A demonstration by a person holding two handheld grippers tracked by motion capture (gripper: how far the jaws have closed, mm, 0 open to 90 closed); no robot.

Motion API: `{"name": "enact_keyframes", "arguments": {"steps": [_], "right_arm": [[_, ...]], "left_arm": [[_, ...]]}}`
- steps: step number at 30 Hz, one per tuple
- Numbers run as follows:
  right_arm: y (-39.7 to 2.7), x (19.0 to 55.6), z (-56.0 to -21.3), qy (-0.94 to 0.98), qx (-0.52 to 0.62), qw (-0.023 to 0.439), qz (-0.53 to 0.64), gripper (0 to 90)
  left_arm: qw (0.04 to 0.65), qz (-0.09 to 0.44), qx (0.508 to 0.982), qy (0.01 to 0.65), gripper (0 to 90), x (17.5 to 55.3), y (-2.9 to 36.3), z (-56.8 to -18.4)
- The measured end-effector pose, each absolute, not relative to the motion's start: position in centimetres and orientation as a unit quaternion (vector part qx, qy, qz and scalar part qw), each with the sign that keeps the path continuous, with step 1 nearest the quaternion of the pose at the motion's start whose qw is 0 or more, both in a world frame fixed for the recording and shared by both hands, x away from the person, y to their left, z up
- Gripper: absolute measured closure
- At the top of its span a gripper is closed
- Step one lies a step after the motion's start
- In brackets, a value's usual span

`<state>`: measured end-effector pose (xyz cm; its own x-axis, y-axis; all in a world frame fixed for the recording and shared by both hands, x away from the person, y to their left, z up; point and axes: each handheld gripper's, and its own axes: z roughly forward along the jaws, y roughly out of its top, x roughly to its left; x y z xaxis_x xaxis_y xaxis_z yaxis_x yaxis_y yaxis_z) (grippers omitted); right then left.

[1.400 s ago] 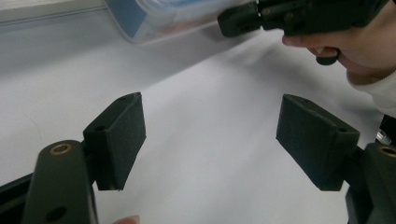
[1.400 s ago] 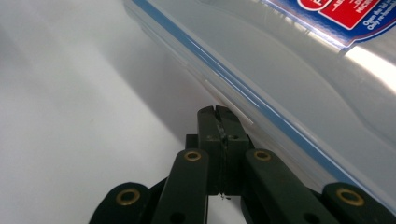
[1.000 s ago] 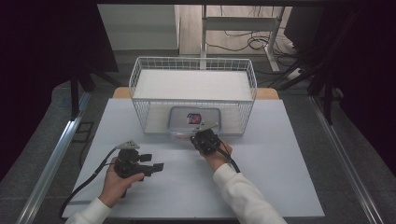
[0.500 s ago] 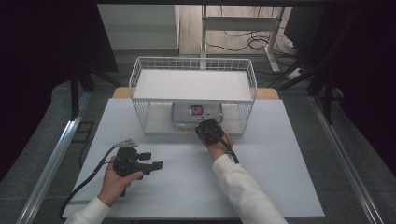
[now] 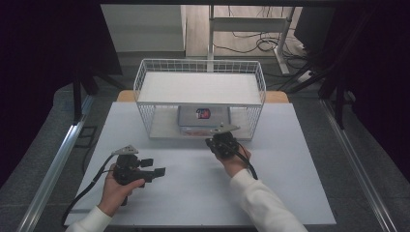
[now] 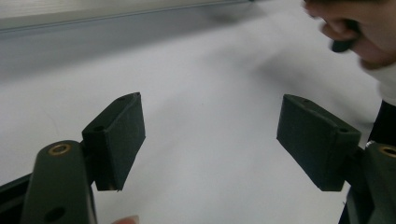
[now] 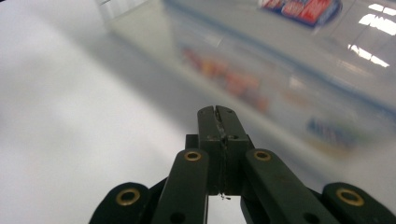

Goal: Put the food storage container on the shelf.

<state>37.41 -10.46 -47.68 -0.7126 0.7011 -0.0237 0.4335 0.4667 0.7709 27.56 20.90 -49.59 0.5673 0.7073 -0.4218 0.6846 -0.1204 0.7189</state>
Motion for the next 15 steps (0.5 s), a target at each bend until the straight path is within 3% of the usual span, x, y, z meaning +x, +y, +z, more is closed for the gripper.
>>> {"name": "enact_keyframes", "arguments": {"steps": [4,7,8,9,10,13,15], "right_arm": [[-14.9,33.8,-46.8,0.844,0.327,0.140,0.401,83.6],[-17.7,31.8,-46.6,0.843,0.331,0.115,0.408,61.9],[-17.7,31.8,-46.6,0.843,0.331,0.115,0.408,61.9],[-19.8,30.6,-46.5,0.841,0.340,0.101,0.408,49.1],[-19.8,30.6,-46.5,0.841,0.340,0.101,0.408,49.1],[-22.5,29.2,-46.8,0.836,0.349,0.109,0.410,37.3],[-22.8,29.1,-46.8,0.835,0.351,0.110,0.409,35.9]], "left_arm": [[0.470,0.023,0.750,0.465,22.9,27.4,20.9,-49.5],[0.461,0.035,0.758,0.460,22.9,27.0,20.8,-49.6],[0.461,0.035,0.758,0.460,22.9,27.0,20.8,-49.6],[0.456,0.042,0.763,0.456,22.9,26.8,20.7,-49.6],[0.456,0.042,0.763,0.456,22.9,26.8,20.7,-49.6],[0.454,0.046,0.766,0.453,22.8,26.7,20.7,-49.6],[0.454,0.047,0.764,0.455,22.8,26.7,20.6,-49.6]]}}
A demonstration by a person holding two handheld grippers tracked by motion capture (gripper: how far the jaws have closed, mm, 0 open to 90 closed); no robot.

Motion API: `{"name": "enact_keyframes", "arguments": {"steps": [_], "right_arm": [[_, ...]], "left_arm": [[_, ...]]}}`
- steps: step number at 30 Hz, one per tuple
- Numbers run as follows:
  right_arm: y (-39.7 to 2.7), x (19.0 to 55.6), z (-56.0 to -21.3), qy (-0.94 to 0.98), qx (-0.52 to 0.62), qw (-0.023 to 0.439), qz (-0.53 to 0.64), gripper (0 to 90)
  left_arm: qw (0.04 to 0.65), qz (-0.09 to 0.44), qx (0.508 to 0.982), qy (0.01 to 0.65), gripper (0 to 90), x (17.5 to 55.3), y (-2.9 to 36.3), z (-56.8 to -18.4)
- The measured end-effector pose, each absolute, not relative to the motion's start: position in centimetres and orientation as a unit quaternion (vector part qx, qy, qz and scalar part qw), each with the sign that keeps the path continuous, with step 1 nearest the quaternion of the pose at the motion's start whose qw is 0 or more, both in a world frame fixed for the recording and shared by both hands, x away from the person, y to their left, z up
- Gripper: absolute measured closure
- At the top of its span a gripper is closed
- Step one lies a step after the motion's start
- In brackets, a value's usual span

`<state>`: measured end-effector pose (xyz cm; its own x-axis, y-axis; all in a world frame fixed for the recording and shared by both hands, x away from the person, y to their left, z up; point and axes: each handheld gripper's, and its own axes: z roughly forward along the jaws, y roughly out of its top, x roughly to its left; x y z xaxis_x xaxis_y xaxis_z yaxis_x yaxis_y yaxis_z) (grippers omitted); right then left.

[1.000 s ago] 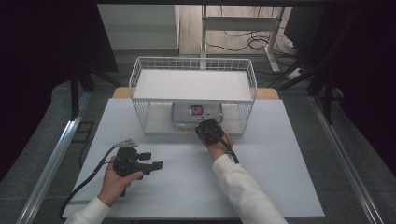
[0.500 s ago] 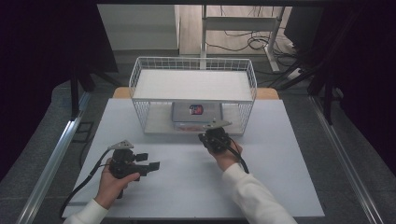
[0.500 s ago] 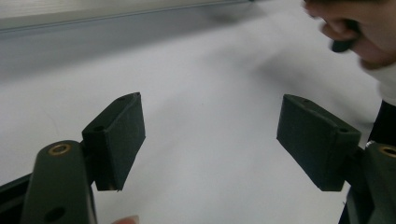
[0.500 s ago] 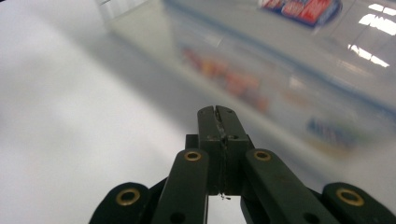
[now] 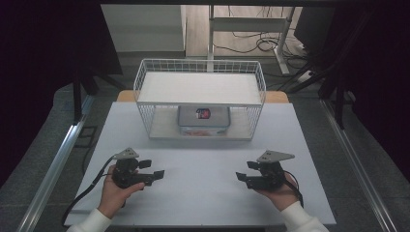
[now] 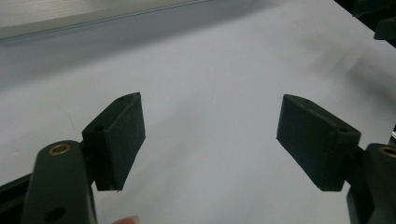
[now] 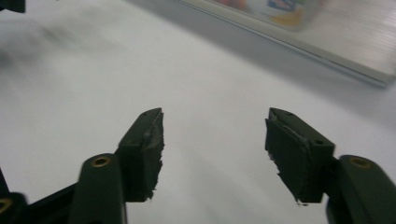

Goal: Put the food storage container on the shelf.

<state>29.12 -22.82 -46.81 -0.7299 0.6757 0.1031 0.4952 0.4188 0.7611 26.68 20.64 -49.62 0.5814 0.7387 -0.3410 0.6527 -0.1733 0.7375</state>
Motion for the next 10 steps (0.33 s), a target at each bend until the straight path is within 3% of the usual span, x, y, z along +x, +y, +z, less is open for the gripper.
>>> {"name": "enact_keyframes", "arguments": {"steps": [10], "right_arm": [[-23.13,29.18,-46.92,0.829,0.354,0.117,0.417,23.6]], "left_arm": [[0.455,0.050,0.763,0.457,22.9,27.02,20.69,-49.62]]}}
